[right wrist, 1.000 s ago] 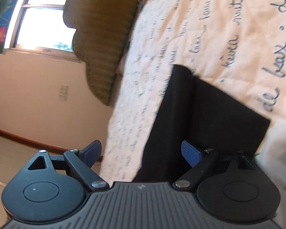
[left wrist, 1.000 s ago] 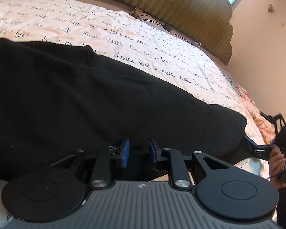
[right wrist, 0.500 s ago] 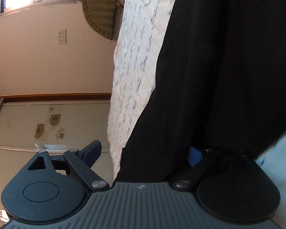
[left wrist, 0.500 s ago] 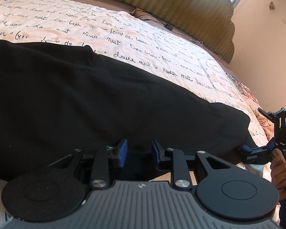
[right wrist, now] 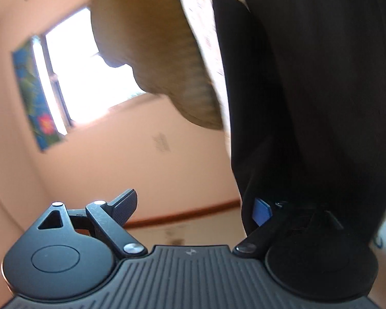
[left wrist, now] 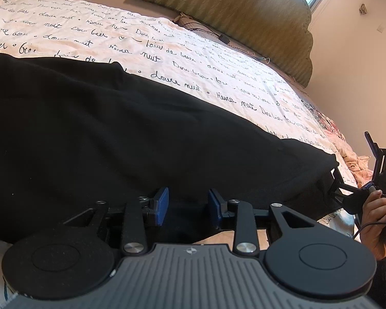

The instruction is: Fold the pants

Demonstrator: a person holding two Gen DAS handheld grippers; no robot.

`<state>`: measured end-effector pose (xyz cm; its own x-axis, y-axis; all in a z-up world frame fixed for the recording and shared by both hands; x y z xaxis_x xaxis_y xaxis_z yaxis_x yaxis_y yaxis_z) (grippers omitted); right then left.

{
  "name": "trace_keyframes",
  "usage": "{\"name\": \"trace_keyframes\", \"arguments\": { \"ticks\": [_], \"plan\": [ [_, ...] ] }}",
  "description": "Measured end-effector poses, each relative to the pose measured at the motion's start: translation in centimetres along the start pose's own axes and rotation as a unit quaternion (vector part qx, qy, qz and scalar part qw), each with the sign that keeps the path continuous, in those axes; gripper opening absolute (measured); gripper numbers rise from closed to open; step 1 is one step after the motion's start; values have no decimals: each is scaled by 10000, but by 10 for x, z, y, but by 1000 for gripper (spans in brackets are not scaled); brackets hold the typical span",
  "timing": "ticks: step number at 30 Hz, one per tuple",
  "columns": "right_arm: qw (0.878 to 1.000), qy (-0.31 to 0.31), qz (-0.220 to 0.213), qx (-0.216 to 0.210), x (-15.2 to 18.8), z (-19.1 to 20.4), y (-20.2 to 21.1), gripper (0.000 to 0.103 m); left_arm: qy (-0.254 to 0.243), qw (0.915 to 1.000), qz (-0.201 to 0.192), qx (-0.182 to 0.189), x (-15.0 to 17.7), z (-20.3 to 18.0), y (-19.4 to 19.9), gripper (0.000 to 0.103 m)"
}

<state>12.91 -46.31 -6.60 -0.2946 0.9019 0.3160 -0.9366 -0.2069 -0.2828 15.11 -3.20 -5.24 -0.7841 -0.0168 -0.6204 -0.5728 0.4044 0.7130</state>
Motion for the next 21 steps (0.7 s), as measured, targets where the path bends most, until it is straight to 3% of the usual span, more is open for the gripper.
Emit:
{"name": "trace_keyframes", "arguments": {
  "ticks": [7,10,11,13,15,16,21],
  "plan": [
    [9976,305,-50,613,0,-21,-25,92,-47,10000,-27,-6,1,-1,0,42],
    [9962,382,-556,558,-15,-16,-22,91,-75,10000,-21,-1,1,-2,1,42],
    [9957,429,-630,535,-18,-12,-20,84,-67,10000,-19,6,1,-2,1,42],
    [9914,727,-541,940,-15,-13,-25,69,-40,10000,-20,10,1,-2,0,42],
    [9861,888,-505,1314,-12,-21,-27,37,-57,10000,-22,17,1,-3,0,45],
    [9846,873,-448,1446,-10,-26,-28,13,-83,10000,-21,42,1,-4,-1,49],
    [9782,1094,-637,1644,-13,-33,-25,4,-289,9996,-51,23,2,-9,0,53]
  ]
}}
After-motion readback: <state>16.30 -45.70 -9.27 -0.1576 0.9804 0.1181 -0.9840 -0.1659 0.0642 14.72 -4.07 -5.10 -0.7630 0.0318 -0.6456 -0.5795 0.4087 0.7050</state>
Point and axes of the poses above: each gripper's, at about its wrist camera, not at the fingertips, and y roughly against the way its jaws point, z to its left, x to its underside, the point moved 8 cm from there along -y, roughly the way its jaws point, and after that the axes turned 8 degrees about -x, right-handed, at the moved point
